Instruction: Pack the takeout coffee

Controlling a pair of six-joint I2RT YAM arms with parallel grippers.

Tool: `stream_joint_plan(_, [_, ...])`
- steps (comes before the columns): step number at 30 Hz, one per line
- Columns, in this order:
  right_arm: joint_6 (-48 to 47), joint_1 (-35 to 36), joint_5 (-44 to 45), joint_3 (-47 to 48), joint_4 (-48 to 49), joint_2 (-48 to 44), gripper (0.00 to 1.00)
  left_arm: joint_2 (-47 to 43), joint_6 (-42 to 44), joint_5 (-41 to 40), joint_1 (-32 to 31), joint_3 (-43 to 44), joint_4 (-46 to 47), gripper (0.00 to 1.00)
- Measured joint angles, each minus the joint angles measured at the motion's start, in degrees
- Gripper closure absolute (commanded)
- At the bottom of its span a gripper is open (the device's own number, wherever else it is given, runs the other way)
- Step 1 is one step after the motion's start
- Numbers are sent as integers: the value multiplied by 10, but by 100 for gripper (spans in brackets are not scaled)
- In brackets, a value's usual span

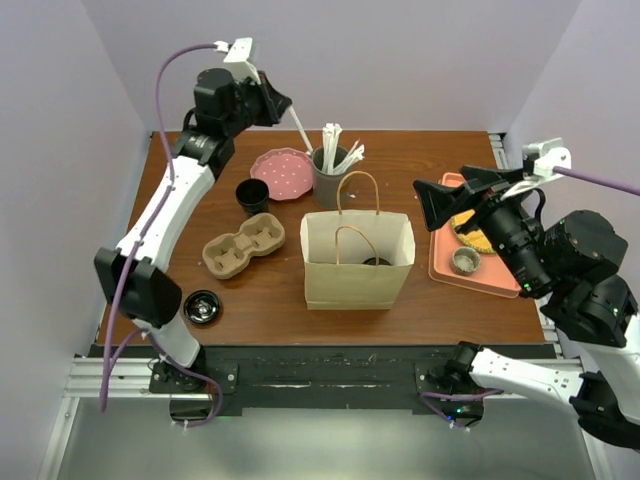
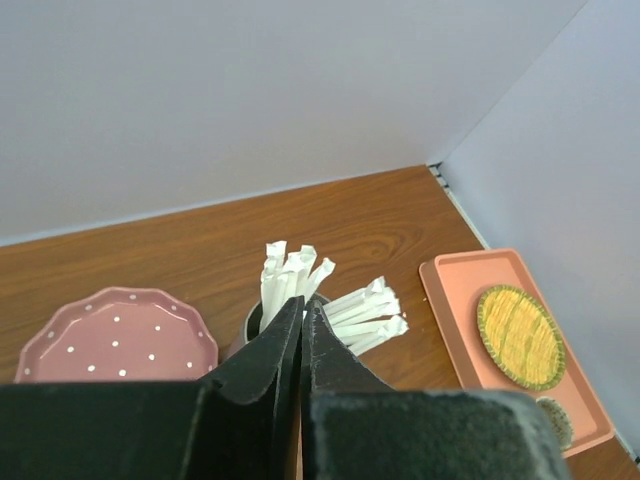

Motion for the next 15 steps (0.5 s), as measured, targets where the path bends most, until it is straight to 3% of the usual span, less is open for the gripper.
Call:
stream_joint_plan(8, [-8, 0, 41, -4, -21, -22, 1, -158, -14, -11, 0, -1, -39, 96])
stream_joint_plan(15, [-13, 0, 28, -16, -25, -30, 1, -294, -68, 29, -2, 6, -117, 96])
